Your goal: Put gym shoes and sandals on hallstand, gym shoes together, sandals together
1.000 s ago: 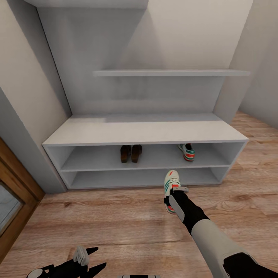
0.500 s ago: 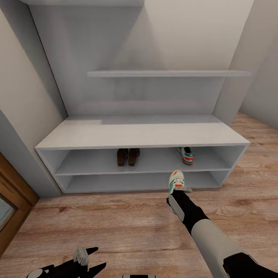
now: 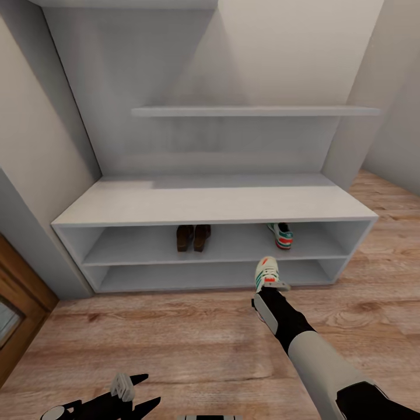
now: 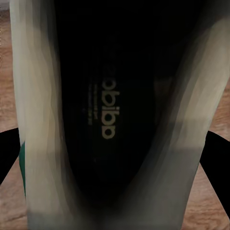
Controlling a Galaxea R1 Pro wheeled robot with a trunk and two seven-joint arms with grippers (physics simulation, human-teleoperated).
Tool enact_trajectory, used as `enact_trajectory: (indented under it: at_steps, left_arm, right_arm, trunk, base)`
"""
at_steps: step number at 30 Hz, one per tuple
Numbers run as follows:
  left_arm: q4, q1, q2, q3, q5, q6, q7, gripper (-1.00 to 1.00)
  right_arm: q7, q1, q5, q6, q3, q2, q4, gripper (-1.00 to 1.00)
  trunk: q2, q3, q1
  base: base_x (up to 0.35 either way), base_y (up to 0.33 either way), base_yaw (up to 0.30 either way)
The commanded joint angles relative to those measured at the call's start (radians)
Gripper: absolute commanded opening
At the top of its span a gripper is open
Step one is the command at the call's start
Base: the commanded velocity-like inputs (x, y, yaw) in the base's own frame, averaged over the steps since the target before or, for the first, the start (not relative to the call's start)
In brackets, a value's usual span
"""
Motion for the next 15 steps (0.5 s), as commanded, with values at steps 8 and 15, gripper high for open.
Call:
enact_trajectory:
  at_steps: [8, 15]
  left_arm:
    - [0.003, -0.001, -0.001, 0.004, -0.008, -0.010, -0.003, 1.00]
    - [0.004, -0.001, 0.000, 0.004, -0.008, -0.010, -0.003, 1.00]
  right_arm:
    - [-0.009, -0.001, -0.010, 0.002, 0.006, 0.000, -0.006, -1.00]
    - [-0.010, -0.001, -0.010, 0.002, 0.006, 0.000, -0.026, -1.00]
  trunk:
    - [0.000, -0.001, 0.000]
    - [0.000, -0.001, 0.000]
  base:
    - [0.197, 0.000, 0.000]
    - [0.184, 0.000, 0.000]
